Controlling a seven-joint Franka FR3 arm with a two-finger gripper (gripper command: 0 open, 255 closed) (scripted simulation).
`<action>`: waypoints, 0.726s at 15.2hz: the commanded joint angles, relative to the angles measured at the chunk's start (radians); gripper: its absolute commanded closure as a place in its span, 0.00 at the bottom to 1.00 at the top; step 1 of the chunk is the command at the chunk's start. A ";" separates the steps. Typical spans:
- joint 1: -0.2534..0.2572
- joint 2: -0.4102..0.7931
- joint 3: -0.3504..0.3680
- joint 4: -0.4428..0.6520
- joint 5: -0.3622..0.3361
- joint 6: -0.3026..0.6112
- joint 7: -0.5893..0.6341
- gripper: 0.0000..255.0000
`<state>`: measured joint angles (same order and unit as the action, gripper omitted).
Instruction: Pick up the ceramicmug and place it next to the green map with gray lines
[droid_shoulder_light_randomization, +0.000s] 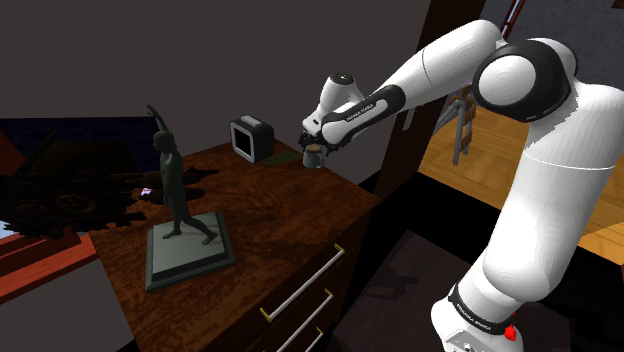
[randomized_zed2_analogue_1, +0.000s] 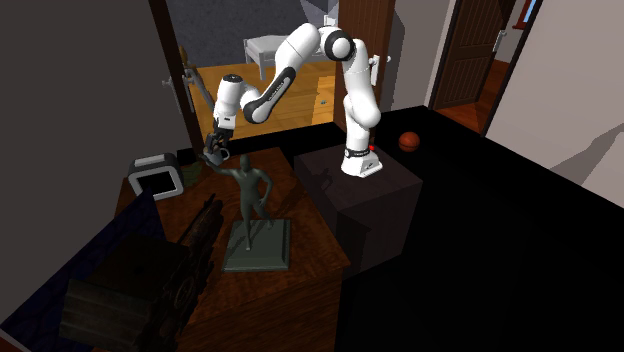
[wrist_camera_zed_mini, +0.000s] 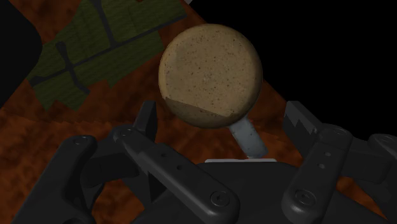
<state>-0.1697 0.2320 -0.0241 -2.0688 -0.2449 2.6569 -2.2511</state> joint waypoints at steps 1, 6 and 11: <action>0.001 -0.050 0.005 -0.017 0.007 -0.034 -0.005 0.00; 0.004 -0.104 0.009 -0.028 0.015 -0.076 -0.012 0.00; 0.004 -0.104 0.009 -0.028 0.015 -0.076 -0.012 0.00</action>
